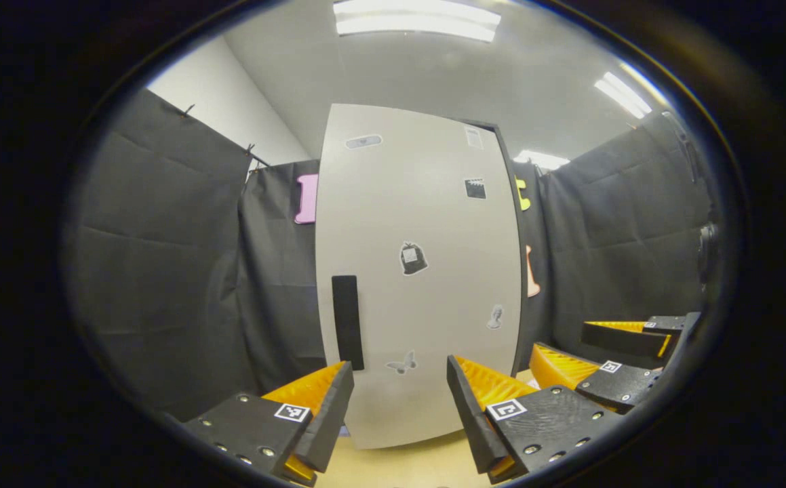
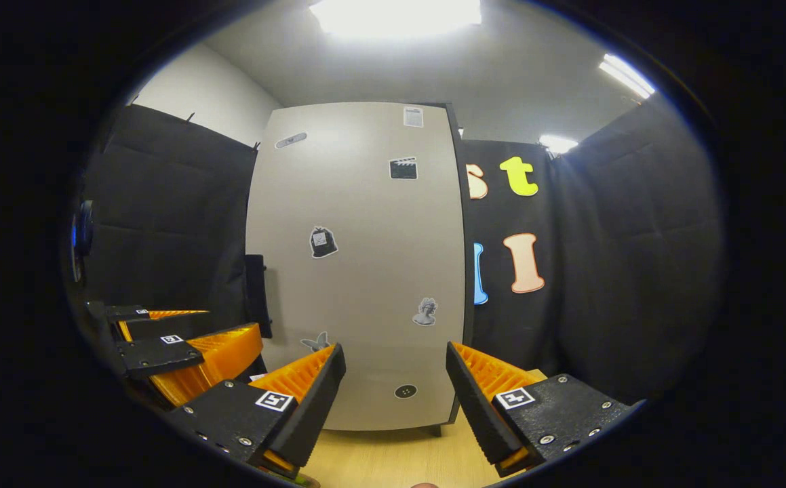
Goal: Open the cabinet door with the right hand, grasp the bottle in the cabinet with the left hand and place it on the coaster, then close the cabinet door with the right hand.
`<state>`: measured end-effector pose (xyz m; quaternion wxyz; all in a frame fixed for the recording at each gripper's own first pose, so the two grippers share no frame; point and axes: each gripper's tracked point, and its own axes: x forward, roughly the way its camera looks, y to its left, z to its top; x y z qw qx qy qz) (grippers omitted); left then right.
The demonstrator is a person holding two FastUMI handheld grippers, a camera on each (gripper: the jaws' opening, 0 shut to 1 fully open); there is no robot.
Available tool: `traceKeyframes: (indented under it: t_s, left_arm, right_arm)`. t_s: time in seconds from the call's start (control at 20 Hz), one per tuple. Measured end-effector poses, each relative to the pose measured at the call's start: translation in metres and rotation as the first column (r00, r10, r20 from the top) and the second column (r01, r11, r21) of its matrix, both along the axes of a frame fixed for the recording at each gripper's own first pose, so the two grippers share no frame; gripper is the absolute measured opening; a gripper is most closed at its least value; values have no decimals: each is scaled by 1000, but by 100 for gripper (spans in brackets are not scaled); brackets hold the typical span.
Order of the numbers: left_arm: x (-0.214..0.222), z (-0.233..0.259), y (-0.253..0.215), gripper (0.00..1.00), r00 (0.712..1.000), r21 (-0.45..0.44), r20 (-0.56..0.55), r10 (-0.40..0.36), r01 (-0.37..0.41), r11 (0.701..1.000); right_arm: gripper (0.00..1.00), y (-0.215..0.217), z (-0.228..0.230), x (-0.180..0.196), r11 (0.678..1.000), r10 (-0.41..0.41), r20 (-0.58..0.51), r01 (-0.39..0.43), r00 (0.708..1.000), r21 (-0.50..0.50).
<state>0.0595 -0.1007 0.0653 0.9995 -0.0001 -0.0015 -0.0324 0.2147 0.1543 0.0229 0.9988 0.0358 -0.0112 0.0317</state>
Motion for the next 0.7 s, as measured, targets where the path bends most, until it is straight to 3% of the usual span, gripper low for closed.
traceKeyframes:
  t_s: [0.7]
  left_arm:
    - [2,1,-1,84,1000,-9,3,-12,12,1000]
  right_arm:
    - [93,-5,1,6,1000,-17,-7,17,1000,8]
